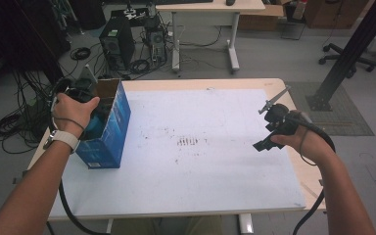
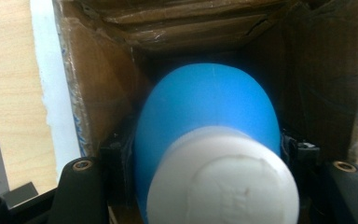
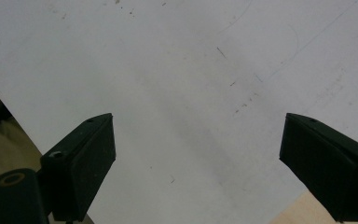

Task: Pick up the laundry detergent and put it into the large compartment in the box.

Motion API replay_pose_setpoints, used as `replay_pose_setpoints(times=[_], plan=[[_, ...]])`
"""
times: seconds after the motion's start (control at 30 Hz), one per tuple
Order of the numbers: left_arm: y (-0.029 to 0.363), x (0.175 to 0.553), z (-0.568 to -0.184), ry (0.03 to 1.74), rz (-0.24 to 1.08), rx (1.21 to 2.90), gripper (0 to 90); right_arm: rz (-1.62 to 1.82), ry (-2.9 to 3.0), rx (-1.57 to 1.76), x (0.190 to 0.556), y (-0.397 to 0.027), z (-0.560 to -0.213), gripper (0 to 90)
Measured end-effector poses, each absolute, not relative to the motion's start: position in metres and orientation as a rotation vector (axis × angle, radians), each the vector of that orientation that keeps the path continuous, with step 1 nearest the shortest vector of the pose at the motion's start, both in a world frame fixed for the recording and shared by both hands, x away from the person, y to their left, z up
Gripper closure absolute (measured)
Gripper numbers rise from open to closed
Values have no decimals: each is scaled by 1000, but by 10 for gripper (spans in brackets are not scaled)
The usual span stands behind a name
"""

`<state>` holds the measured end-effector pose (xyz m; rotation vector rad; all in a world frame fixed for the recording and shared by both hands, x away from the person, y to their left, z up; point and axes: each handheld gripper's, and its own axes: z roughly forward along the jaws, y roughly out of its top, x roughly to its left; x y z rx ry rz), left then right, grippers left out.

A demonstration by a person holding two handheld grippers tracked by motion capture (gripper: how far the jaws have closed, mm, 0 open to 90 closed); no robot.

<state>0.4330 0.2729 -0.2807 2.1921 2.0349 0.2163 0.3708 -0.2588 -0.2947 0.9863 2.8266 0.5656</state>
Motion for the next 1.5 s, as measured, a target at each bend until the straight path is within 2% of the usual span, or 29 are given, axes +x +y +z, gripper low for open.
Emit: replay_pose_setpoints(times=[1.0,1.3,1.5], plan=[[276,434,-283,2022,200,2181,368,551,2824,979,369,-258,-296,110],[277,434,-283,2009,170,2186,298,550,2827,981,368,-258,-296,111],[278,434,-283,2004,165,2187,284,548,2826,982,367,-258,-296,110]])
